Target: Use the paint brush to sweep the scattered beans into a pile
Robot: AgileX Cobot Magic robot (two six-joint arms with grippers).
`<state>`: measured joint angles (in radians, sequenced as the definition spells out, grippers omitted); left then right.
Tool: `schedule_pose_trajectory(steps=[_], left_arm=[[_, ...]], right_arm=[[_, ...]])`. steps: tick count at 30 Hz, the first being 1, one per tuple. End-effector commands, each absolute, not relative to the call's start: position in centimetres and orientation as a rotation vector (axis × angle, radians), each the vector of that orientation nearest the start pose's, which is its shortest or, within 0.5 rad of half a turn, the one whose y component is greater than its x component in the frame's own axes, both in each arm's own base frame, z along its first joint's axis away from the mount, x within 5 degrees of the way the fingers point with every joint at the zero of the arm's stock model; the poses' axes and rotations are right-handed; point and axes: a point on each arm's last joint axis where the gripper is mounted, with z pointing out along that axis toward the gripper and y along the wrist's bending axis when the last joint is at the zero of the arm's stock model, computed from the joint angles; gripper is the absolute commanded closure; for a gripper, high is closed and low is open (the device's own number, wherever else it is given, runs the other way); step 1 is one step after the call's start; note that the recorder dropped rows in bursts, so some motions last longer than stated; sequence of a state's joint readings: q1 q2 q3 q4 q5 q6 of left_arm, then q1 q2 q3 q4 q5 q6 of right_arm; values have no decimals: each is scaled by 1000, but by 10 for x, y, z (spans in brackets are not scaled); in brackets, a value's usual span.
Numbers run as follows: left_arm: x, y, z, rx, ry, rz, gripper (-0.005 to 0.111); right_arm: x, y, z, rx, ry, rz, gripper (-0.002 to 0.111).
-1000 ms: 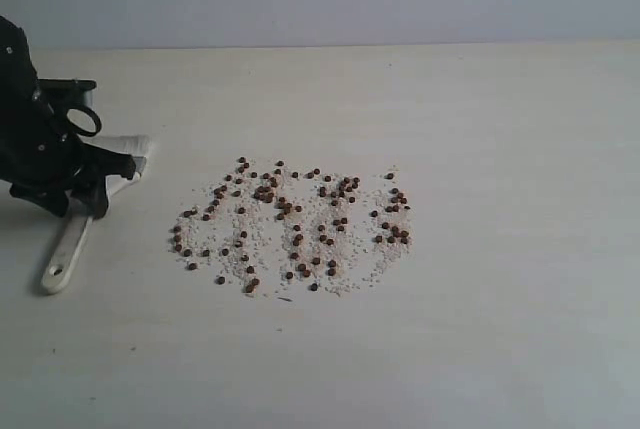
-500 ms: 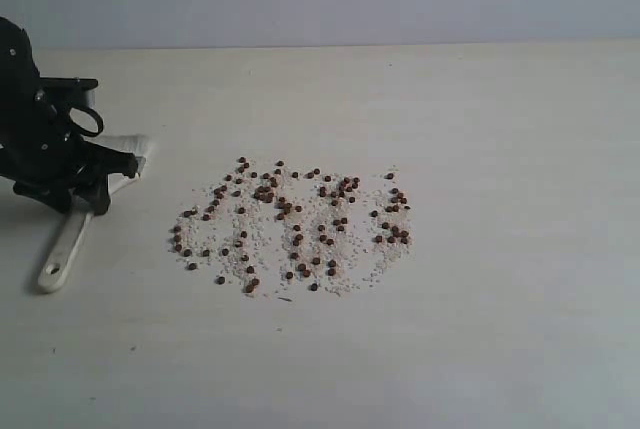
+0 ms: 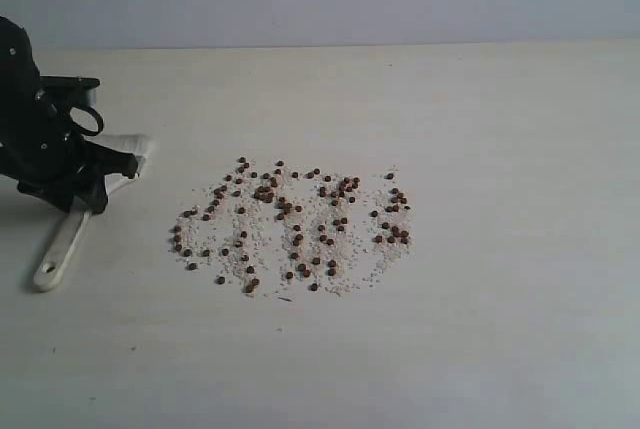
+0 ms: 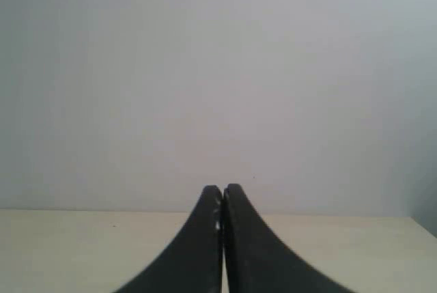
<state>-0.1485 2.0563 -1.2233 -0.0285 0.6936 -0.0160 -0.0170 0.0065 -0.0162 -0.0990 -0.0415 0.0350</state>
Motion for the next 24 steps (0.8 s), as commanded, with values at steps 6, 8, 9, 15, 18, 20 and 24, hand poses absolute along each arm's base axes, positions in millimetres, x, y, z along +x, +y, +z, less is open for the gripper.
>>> schedule_pose_trajectory(steps=[6,8,9,15,18,20,24], left_arm=[[374,-57,117,221,2989,-27,107],[374,-57,127,245,2973,-26,107],[374,-57,133,248,2963,-27,107],[369,-56,167,273,2890,-32,107],[366,-55,172,280,2902,-28,107],[365,-57,174,285,2887,-29,107],[363,-59,189,309,2840,-31,107]], right_arm=[[55,-1,224,-40,1416,-77,108],[55,-1,224,-40,1416,-77,108],[55,-1,224,-40,1416,-77,108],[55,-1,224,-40,1416,-77,108],[55,-1,224,-40,1416,-77,108],[55,-1,224,-40,1416,-77,108],[55,-1,224,-41,1416,-79,108]])
